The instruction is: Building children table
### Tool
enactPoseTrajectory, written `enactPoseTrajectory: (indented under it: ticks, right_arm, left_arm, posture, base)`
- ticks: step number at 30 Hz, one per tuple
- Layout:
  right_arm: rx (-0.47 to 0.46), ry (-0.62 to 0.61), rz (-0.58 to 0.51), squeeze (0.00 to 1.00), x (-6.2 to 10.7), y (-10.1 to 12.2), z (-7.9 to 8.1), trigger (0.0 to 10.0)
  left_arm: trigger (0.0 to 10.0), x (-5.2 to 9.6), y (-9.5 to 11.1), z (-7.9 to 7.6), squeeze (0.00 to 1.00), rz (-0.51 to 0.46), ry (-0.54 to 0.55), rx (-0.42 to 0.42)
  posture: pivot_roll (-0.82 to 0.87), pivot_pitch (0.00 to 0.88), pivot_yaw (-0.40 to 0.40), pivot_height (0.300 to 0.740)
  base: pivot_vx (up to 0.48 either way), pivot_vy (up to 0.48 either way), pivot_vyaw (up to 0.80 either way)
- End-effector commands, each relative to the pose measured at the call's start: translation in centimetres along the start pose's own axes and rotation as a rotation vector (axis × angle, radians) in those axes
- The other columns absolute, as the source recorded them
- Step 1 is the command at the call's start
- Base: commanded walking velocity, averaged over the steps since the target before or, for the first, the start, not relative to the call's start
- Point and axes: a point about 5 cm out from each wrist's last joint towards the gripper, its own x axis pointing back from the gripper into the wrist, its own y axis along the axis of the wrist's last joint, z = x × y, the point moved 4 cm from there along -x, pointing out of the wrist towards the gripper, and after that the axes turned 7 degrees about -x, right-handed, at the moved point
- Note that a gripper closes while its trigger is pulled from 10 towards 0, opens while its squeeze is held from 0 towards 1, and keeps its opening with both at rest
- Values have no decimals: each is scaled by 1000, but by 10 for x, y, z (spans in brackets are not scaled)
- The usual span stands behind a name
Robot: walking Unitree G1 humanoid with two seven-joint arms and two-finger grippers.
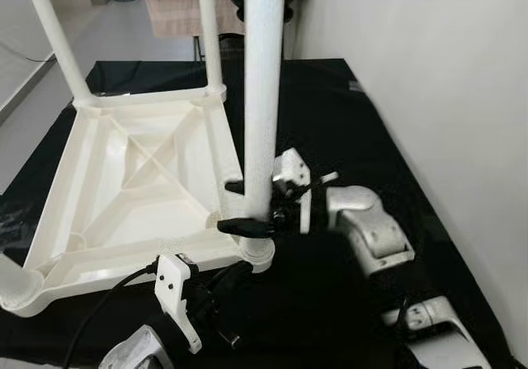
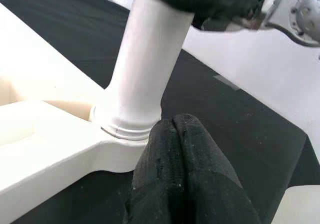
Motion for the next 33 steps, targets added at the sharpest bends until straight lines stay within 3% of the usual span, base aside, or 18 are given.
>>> enactPoseTrajectory:
  ticks: [1,2,3,4,5,12,17,19,21,22,23,24,25,26,27,29,33]
  right_arm:
    - [-15,7,-15,0,2,6,-7,10000]
    - [-22,-5,-13,0,3,9,-13,10000]
    - [-44,-15,-18,0,4,10,-18,5137]
    - [-59,-20,-22,0,5,10,-20,5137]
    - [-78,-19,-29,0,8,9,-23,0]
    - [-98,-28,-46,0,17,6,-29,0]
    - [-64,-211,-33,0,44,-10,-38,0]
    - [-64,-211,-33,0,44,-10,-38,0]
    - [-95,-450,3,0,65,-32,-46,0]
    - [-95,-450,3,0,65,-32,-46,0]
    - [-137,-729,12,0,72,-54,-53,0]
    - [-137,-729,12,0,72,-54,-53,0]
    - [-189,-896,91,0,65,-87,-35,0]
    - [-189,-896,91,0,65,-87,-35,0]
    - [-138,-862,177,0,38,-102,-11,0]
    - [-136,-868,151,0,29,-100,-5,0]
    - [-145,-816,104,0,20,-91,-7,0]
  left_arm:
    - [10000,1,-6,1,0,23,10,7]
    - [10000,1,-6,0,0,22,10,7]
    - [10000,1,-7,0,0,22,10,7]
    - [10000,1,-7,0,0,22,11,8]
    - [10000,1,-7,0,0,22,11,8]
    - [10000,0,-6,0,0,20,11,8]
    - [10000,1,-6,-2,0,20,9,11]
    - [10000,1,-6,-2,0,20,9,11]
    - [10000,2,-6,-3,0,20,8,14]
    - [10000,2,-6,-3,0,20,8,14]
    - [10000,4,-6,-3,0,22,8,15]
    - [10000,4,-6,-3,0,22,8,15]
    - [10000,5,-5,-2,0,22,7,16]
    - [10000,5,-5,-2,0,22,7,16]
    - [10000,5,-5,-1,0,24,6,15]
    - [10000,6,-6,-1,0,28,4,14]
    - [10000,5,-6,1,0,28,3,17]
  posture:
    - [77,33,-70,740]
    - [79,33,-71,740]
    - [80,31,-74,740]
    - [80,31,-74,740]
    - [83,30,-74,740]
    - [82,32,-73,740]
    - [68,40,-62,740]
    - [68,40,-62,740]
    - [61,47,-73,740]
    - [61,47,-73,740]
    - [56,48,-75,740]
    - [56,48,-75,740]
    - [45,60,-53,740]
    - [45,60,-53,740]
    - [52,61,-49,740]
    - [38,48,-45,740]
    - [49,49,-61,740]
  base:
    - [0,0,0]
    - [0,0,0]
    - [0,0,0]
    - [0,0,0]
    - [0,0,0]
    - [0,0,0]
    - [0,0,0]
    - [0,0,0]
    - [0,0,0]
    - [0,0,0]
    - [0,0,0]
    - [0,0,0]
    - [0,0,0]
    - [0,0,0]
    - [0,0,0]
    - [0,0,0]
    - [0,0,0]
